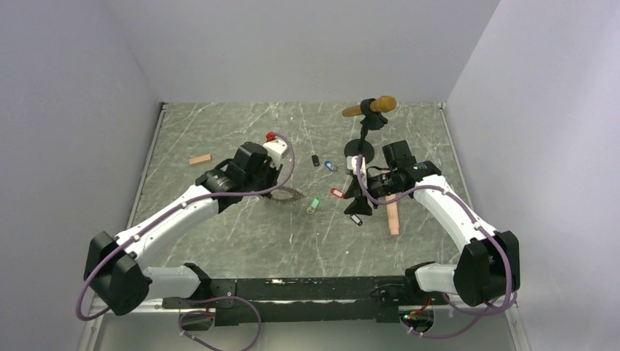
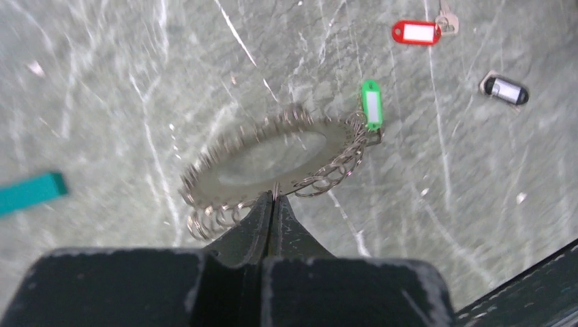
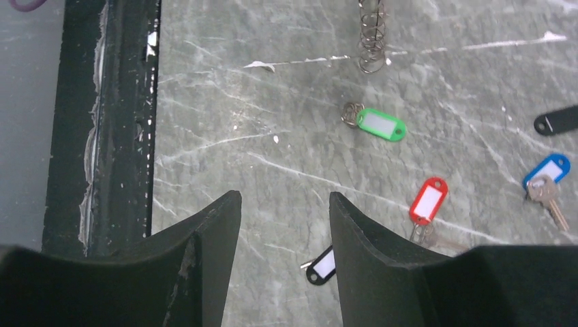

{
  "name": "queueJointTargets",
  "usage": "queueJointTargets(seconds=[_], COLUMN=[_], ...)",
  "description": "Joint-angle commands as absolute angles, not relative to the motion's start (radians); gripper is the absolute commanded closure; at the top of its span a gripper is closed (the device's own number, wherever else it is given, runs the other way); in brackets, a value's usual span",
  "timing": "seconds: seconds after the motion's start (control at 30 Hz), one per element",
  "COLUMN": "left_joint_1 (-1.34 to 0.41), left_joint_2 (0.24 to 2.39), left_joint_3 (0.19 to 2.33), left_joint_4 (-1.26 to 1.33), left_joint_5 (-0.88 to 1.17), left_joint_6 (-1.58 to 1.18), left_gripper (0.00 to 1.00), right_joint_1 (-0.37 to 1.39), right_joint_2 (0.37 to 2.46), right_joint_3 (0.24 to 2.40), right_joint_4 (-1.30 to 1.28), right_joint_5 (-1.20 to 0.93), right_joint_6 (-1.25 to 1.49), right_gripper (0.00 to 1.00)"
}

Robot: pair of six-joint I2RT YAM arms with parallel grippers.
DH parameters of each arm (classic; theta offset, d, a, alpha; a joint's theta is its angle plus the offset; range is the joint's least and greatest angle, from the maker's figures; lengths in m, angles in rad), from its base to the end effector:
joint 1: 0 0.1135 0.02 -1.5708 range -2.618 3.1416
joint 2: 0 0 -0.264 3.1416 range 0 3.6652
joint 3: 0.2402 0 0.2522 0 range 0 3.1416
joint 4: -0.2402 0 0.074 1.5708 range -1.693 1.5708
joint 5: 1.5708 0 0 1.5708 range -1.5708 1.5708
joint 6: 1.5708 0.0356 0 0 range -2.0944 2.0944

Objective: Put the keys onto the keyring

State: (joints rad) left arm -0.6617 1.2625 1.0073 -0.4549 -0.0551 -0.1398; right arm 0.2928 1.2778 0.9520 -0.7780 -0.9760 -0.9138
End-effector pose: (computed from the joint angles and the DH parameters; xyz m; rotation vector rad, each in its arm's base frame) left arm 0.2183 -0.1675 0.2899 0.5665 2.2344 -0.3543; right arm 0.2187 0.0967 0.2608 -1.5059 1.6865 0.9708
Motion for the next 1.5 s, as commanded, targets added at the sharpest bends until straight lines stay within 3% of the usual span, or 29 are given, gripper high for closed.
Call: queueJointTargets(seconds=[0.0,0.23,0.57,0.9,1.17,1.47], left_joint_1=[-0.662,-0.664,-0.684,-0.812,-0.816,-0.815], left_joint_2=[1.134,0.942,0.876,0.985,0.975,0.983], left_joint_3=[1.014,0.956,0.896,0.829,0.718,0.681], left_joint_4=[-0.455,-0.422,-0.322,-0.045,0.167,0.231], left_joint_5=[0.046,0.295,0.529,0.494,0.488,0.501], left_joint_6=[0.194,0.436,0.375,0.175,0.035,-0.030], left_gripper=[1.00,1.00,1.00,1.00,1.00,1.00], right_joint_1=[0.308,0.351,0.429,0.437,0.464,0.491], right_joint_2=[1.274,1.322,1.344,1.269,1.280,1.300], right_joint_3=[0.985,1.132,1.246,1.094,1.073,1.060], right_joint_4=[-0.821,-0.908,-0.838,-0.584,-0.578,-0.543], right_joint_5=[-1.092,-1.191,-1.338,-1.369,-1.341,-1.316], right_joint_6=[-1.039,-1.143,-0.978,-0.752,-0.753,-0.725], right_gripper=[0.45,0.43,0.44,0.47,0.55,0.58])
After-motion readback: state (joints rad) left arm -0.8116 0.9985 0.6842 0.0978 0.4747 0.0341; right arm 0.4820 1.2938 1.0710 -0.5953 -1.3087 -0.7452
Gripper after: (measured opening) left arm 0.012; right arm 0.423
